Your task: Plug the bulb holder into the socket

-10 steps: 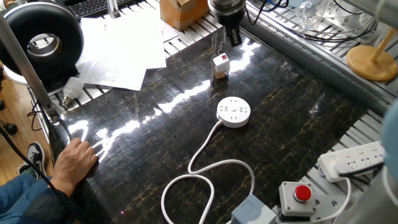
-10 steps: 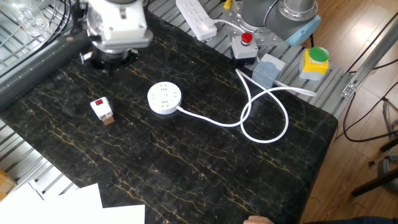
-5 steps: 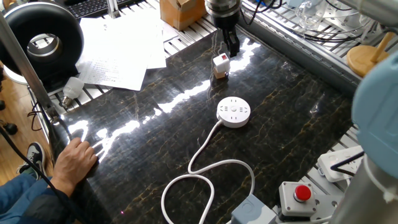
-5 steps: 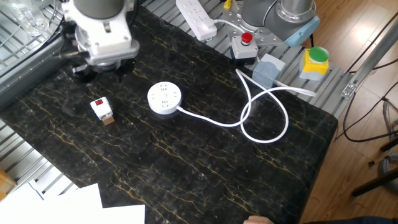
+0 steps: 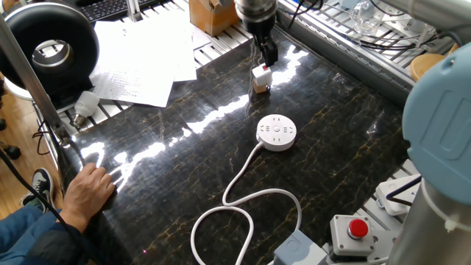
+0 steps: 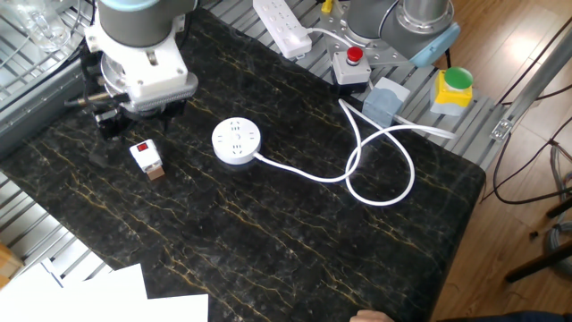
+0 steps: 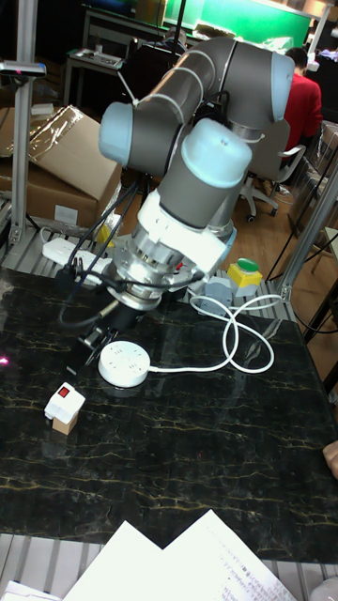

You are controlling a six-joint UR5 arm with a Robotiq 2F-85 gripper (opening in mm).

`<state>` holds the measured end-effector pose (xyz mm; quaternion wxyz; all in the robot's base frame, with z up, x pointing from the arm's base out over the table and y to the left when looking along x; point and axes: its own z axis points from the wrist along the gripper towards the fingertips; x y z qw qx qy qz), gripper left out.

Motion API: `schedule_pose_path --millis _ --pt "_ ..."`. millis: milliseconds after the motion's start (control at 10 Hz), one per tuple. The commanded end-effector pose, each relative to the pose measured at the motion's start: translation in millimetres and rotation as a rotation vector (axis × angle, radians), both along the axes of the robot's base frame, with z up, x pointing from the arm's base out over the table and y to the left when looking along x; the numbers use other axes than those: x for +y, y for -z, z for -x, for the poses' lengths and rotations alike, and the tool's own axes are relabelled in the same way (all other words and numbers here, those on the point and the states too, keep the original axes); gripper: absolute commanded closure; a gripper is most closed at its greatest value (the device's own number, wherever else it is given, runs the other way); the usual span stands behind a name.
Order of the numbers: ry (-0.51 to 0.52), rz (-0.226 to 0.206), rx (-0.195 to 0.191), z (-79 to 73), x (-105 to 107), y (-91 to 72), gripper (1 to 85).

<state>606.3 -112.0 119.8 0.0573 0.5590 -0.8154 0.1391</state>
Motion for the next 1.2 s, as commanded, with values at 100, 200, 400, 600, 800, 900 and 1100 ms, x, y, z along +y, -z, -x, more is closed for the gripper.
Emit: schedule_pose_path --millis 100,200,400,600,800,900,1100 --pt "0.002 -0.047 -0.01 -4.5 10.1 9.1 19.7" --pt "0.007 -0.05 0.009 0.9 10.7 8.4 19.0" --pt "0.028 -0.042 0.043 10.9 8.4 8.1 18.3" --pt "0.049 -0.045 0.067 18.4 9.2 8.3 17.0" --pt "0.033 -0.02 0.057 14.9 3.0 6.7 16.7" --pt "0.016 -0.004 0.048 11.3 -0.9 5.5 16.0" --pt "0.001 0.012 0.044 4.5 -7.2 16.6 13.0"
